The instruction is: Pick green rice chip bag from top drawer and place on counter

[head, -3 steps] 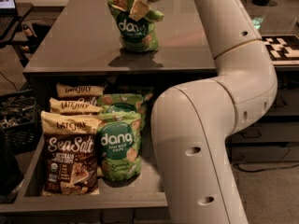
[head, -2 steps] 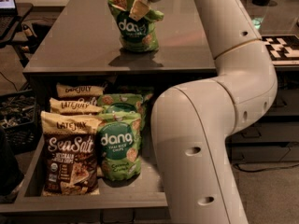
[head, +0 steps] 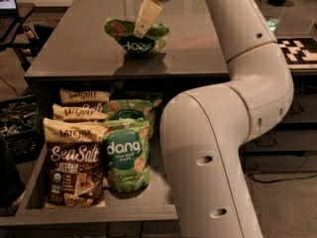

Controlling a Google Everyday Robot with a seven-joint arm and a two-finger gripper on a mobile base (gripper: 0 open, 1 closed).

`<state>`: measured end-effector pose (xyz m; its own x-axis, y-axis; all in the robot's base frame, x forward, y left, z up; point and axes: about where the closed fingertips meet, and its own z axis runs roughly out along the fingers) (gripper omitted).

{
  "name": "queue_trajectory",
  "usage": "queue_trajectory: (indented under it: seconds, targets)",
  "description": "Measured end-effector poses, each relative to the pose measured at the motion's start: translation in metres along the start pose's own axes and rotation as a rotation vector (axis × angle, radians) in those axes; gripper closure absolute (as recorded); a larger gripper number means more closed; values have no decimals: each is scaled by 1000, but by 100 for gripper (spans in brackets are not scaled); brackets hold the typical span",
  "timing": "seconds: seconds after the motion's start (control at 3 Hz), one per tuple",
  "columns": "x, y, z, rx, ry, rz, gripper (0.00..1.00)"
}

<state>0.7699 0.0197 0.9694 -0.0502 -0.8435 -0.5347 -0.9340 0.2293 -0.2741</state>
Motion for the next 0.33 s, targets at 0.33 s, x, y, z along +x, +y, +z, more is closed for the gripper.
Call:
queue_trajectory:
  seconds: [0.33]
  targets:
    - [0, 0, 0, 0, 0, 0, 0]
